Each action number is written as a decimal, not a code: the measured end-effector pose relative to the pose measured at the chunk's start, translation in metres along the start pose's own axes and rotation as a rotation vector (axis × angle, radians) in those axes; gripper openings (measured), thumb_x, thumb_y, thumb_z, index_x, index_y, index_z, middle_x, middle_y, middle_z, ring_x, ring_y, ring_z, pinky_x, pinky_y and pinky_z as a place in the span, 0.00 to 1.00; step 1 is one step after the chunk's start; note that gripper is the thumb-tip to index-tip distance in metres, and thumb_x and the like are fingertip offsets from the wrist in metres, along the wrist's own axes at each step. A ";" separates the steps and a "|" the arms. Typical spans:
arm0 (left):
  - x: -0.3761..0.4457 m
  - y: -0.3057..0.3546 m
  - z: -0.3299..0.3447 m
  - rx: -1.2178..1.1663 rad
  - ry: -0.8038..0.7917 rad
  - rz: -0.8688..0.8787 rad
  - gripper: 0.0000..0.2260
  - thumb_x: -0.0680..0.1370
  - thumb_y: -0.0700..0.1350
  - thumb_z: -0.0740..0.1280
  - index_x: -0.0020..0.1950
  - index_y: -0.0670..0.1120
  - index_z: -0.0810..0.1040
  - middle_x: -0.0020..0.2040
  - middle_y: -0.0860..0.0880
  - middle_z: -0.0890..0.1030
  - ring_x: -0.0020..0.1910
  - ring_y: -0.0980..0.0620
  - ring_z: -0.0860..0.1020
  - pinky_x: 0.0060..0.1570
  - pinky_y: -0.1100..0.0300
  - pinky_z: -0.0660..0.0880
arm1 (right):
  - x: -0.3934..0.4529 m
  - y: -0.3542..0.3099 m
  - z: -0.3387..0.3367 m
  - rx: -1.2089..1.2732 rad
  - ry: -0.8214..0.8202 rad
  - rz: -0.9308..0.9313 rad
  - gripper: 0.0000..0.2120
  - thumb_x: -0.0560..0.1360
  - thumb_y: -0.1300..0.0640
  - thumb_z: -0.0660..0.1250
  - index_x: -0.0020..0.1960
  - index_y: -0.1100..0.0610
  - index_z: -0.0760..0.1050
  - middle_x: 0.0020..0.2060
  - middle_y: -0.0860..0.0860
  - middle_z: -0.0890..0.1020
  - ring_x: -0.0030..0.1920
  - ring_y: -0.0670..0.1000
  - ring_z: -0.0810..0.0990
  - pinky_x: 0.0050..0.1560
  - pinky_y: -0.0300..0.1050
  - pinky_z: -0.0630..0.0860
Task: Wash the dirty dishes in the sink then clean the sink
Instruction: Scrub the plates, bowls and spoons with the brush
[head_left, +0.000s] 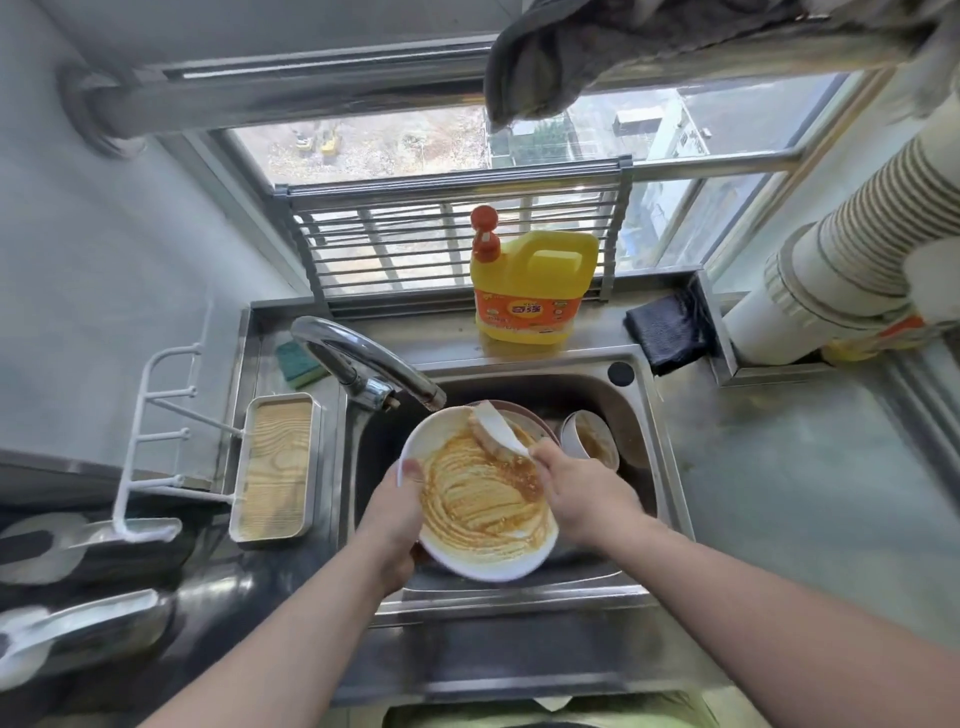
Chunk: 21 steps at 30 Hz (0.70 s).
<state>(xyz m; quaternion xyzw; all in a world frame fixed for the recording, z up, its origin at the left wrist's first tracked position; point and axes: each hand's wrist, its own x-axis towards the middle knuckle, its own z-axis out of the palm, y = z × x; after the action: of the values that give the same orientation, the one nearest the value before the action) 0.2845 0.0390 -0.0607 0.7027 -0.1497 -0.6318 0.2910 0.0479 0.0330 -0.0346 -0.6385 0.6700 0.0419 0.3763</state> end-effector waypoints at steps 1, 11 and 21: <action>-0.001 -0.001 0.006 0.004 -0.009 -0.005 0.16 0.88 0.60 0.50 0.62 0.59 0.77 0.48 0.48 0.89 0.46 0.45 0.88 0.40 0.46 0.85 | 0.003 -0.016 0.006 0.050 0.004 -0.011 0.08 0.86 0.51 0.51 0.63 0.41 0.62 0.46 0.54 0.83 0.45 0.62 0.81 0.45 0.59 0.81; 0.003 -0.008 0.003 0.019 0.014 0.049 0.14 0.88 0.58 0.53 0.64 0.60 0.77 0.51 0.48 0.88 0.49 0.45 0.88 0.44 0.44 0.85 | -0.020 -0.041 0.035 0.279 -0.044 -0.070 0.09 0.87 0.44 0.49 0.64 0.41 0.63 0.51 0.56 0.84 0.51 0.62 0.80 0.48 0.55 0.75; -0.002 0.004 0.005 -0.060 0.020 0.030 0.16 0.87 0.63 0.51 0.61 0.61 0.77 0.49 0.44 0.88 0.46 0.40 0.88 0.40 0.41 0.84 | -0.021 -0.072 0.034 0.505 -0.077 -0.029 0.07 0.87 0.48 0.53 0.61 0.42 0.68 0.55 0.51 0.81 0.53 0.55 0.79 0.55 0.53 0.75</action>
<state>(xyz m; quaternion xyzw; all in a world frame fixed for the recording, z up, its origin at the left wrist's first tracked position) 0.2802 0.0358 -0.0564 0.6978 -0.1381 -0.6243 0.3228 0.1248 0.0552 -0.0168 -0.5320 0.6351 -0.1078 0.5496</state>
